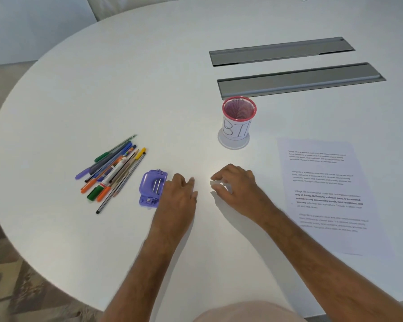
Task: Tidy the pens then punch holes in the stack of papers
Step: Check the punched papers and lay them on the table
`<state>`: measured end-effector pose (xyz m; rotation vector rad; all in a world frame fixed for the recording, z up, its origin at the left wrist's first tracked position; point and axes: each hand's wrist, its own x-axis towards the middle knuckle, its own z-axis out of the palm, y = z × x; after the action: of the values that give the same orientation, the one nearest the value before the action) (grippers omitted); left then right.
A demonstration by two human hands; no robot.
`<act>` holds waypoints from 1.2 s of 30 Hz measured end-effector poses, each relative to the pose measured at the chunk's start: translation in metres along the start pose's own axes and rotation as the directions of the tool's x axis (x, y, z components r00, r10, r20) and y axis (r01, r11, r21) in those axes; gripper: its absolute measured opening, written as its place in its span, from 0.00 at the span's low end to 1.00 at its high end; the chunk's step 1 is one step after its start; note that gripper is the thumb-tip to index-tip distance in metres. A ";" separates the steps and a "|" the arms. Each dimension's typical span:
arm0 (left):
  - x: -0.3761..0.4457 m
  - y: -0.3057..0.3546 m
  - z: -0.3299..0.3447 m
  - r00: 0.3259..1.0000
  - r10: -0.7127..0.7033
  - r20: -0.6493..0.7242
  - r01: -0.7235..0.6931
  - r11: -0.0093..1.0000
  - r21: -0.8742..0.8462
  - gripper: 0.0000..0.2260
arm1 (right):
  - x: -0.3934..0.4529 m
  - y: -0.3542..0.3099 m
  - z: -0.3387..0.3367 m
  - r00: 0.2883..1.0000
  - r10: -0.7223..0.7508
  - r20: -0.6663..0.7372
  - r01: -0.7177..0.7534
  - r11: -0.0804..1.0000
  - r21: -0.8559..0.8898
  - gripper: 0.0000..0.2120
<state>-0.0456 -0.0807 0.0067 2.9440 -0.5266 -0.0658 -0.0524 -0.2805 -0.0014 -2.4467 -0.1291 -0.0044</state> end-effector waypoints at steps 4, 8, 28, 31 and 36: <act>-0.005 -0.004 0.004 0.995 0.058 0.080 -0.068 0.989 0.134 0.23 | 0.005 -0.009 0.010 0.999 -0.043 0.025 0.044 0.999 -0.028 0.07; -0.008 -0.009 0.003 0.998 -0.060 0.028 0.065 0.975 -0.211 0.20 | 0.011 -0.015 0.017 0.998 -0.050 0.029 0.049 0.998 0.035 0.07; 0.001 -0.015 -0.005 0.937 -0.342 0.069 0.313 0.740 -0.596 0.10 | 0.041 -0.036 0.032 0.992 -0.124 0.013 0.125 0.991 -0.048 0.05; 0.001 -0.015 -0.005 0.937 -0.341 0.070 0.313 0.737 -0.599 0.10 | 0.039 -0.037 0.033 0.989 -0.146 -0.009 0.145 0.986 -0.083 0.06; 0.002 -0.015 -0.005 0.938 -0.341 0.066 0.310 0.738 -0.599 0.10 | 0.040 -0.039 0.035 0.976 -0.214 0.038 0.217 0.945 -0.244 0.08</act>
<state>-0.0387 -0.0670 0.0097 2.3527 0.0427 -0.1672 -0.0175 -0.2249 -0.0020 -2.6683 -0.4246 -0.1095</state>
